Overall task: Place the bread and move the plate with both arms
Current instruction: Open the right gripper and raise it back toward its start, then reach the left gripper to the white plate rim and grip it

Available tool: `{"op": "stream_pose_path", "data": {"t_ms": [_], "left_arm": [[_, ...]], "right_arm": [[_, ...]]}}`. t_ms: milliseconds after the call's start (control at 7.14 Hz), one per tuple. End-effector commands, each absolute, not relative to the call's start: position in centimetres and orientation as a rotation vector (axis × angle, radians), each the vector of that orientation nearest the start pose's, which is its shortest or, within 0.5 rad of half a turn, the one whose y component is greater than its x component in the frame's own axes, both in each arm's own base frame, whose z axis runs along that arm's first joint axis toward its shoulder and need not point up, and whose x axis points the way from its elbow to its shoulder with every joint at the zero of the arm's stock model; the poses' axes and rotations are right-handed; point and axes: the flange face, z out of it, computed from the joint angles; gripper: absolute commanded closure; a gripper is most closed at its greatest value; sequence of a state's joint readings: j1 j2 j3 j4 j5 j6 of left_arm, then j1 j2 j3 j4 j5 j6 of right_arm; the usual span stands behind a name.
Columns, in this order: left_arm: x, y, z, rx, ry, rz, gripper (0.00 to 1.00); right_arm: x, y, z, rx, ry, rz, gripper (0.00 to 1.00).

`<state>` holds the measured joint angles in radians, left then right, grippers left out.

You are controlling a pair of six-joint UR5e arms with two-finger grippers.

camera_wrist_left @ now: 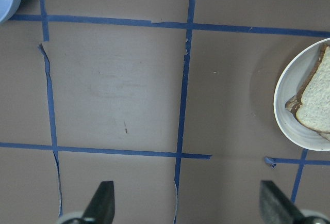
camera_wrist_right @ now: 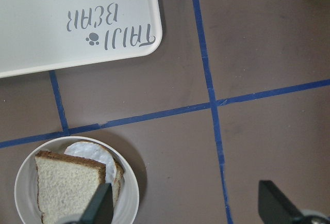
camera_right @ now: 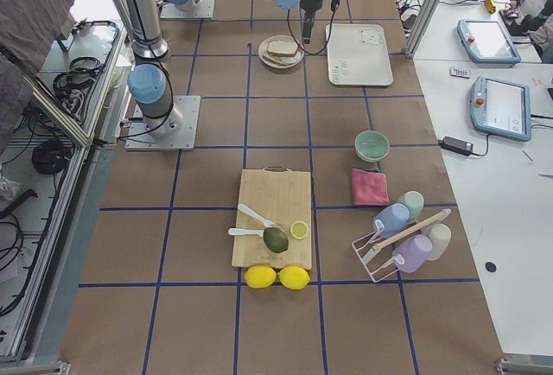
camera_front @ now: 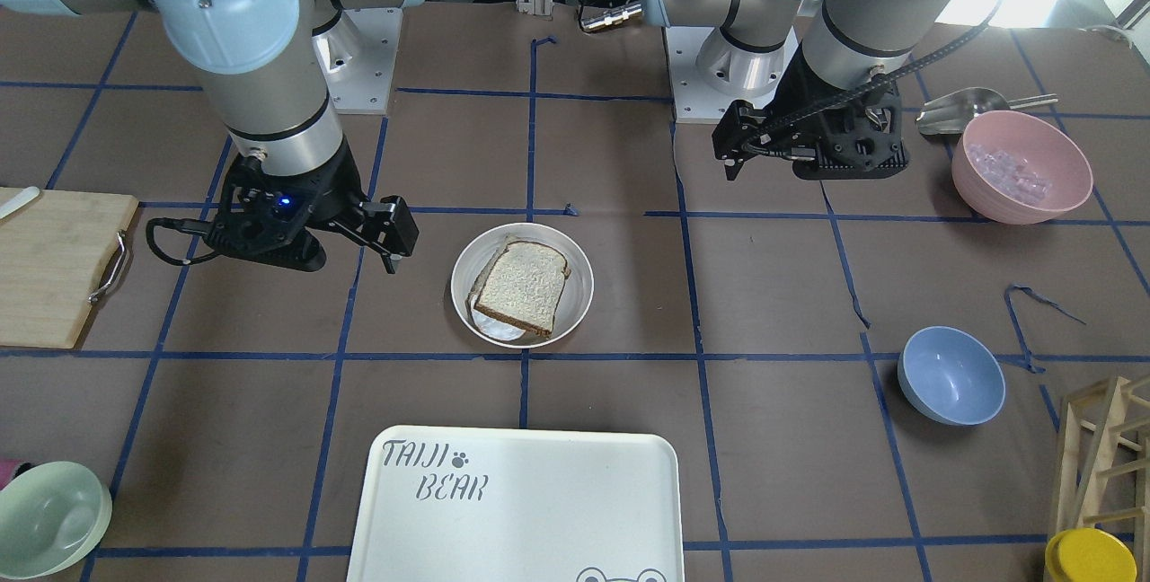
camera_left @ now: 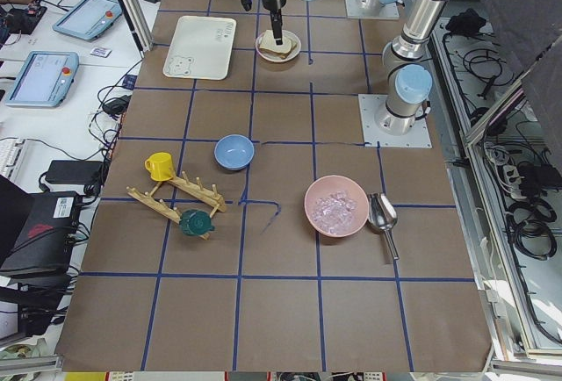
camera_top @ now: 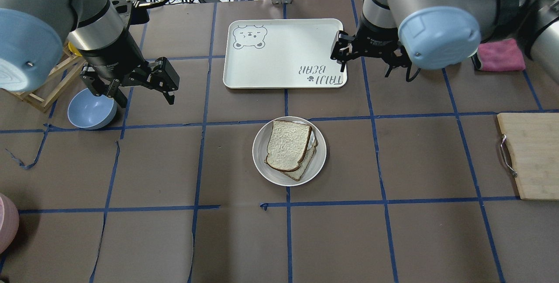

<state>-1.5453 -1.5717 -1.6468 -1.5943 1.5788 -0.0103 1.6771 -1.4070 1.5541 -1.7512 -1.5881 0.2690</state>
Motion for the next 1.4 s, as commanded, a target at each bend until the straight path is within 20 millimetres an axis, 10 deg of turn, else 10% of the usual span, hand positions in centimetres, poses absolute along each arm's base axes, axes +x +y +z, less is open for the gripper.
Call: {"op": "stream_pose_path", "data": {"t_ms": [0, 841, 1261], "left_arm": [[-12.3, -49.9, 42.8, -0.034, 3.138, 0.171, 0.00], [-20.9, -50.5, 30.8, 0.094, 3.181, 0.059, 0.00], [-23.1, -48.7, 26.0, 0.151, 3.189, 0.108, 0.22]], "right_arm": [[17.9, -53.7, 49.0, 0.112, 3.167, -0.113, 0.00], [15.4, -51.9, 51.3, -0.120, 3.164, -0.080, 0.00], [15.4, -51.9, 51.3, -0.120, 3.161, -0.080, 0.00]]}}
